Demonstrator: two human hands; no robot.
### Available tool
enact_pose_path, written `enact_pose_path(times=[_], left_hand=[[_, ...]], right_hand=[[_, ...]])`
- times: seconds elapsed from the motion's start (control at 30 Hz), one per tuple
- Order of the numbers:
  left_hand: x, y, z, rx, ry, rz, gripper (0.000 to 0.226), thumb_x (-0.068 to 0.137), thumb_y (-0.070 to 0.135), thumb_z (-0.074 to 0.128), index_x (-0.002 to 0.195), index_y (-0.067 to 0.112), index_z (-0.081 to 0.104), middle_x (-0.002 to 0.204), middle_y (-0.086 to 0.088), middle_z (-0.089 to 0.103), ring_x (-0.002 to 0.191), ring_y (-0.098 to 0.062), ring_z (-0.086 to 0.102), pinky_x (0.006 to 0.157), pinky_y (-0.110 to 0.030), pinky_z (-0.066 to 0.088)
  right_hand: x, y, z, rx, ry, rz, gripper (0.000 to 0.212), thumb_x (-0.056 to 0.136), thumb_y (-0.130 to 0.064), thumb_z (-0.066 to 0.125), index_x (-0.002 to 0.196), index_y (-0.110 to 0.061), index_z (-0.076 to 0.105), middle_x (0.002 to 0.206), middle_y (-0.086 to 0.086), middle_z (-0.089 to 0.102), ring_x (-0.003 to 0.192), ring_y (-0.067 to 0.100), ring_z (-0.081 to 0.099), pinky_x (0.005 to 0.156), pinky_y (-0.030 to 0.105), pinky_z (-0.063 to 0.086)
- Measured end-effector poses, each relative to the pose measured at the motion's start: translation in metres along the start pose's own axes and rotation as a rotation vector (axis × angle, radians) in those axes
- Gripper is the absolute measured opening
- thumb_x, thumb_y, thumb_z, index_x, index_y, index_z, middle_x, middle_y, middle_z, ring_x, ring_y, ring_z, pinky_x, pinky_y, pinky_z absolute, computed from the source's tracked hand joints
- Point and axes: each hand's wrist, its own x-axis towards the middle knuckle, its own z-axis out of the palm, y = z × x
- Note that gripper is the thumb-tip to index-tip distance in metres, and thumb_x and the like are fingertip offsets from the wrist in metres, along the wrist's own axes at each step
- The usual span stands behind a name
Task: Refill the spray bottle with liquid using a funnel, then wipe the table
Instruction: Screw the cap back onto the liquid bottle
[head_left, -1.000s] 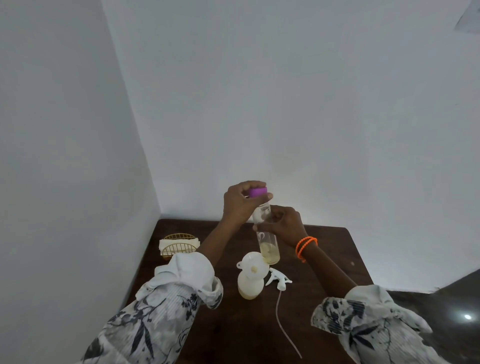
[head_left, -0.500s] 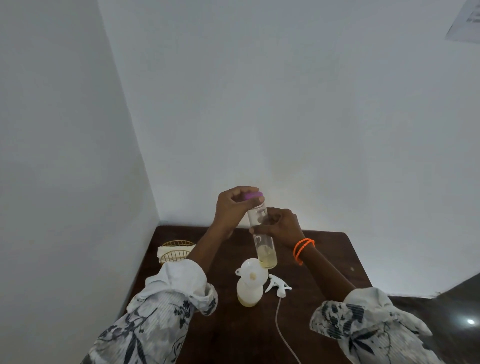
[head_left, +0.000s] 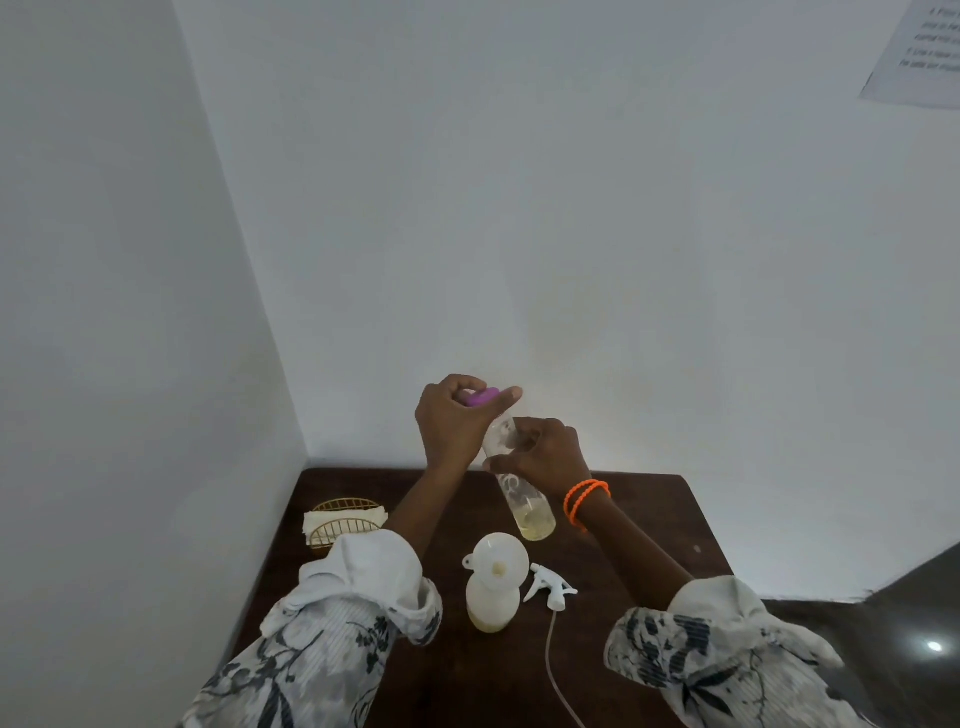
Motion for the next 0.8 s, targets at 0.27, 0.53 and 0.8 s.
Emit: enact_pose_path(times=[0.27, 0.53, 0.8], left_hand=[[0.002, -0.003, -0.001, -0.031, -0.040, 0.081, 0.034, 0.072, 0.038, 0.092, 0.097, 0.021, 0.077, 0.096, 0.007, 0.075, 0.088, -0.011, 0.070, 0.076, -0.019, 0.059], [0.013, -0.011, -0.006, -0.336, -0.316, -0.063, 0.041, 0.076, 0.033, 0.088, 0.112, 0.024, 0.074, 0.113, 0.004, 0.075, 0.108, -0.017, 0.070, 0.093, -0.038, 0.061], [0.013, -0.012, -0.006, -0.489, -0.380, -0.133, 0.021, 0.099, 0.013, 0.067, 0.116, 0.022, 0.074, 0.122, -0.004, 0.074, 0.118, -0.026, 0.068, 0.093, -0.036, 0.060]], right_hand=[[0.007, 0.002, 0.000, -0.050, 0.049, 0.058, 0.057, 0.056, -0.051, 0.088, 0.103, -0.023, 0.074, 0.083, -0.015, 0.067, 0.079, 0.008, 0.064, 0.072, 0.025, 0.049], [0.005, 0.000, -0.007, 0.051, -0.009, 0.032, 0.035, 0.061, -0.042, 0.093, 0.064, -0.029, 0.061, 0.067, -0.012, 0.066, 0.064, 0.003, 0.060, 0.062, 0.018, 0.041], [0.010, 0.004, -0.001, 0.158, -0.008, 0.069, 0.033, 0.061, -0.042, 0.092, 0.064, -0.020, 0.067, 0.065, -0.003, 0.070, 0.060, 0.007, 0.060, 0.062, 0.021, 0.047]])
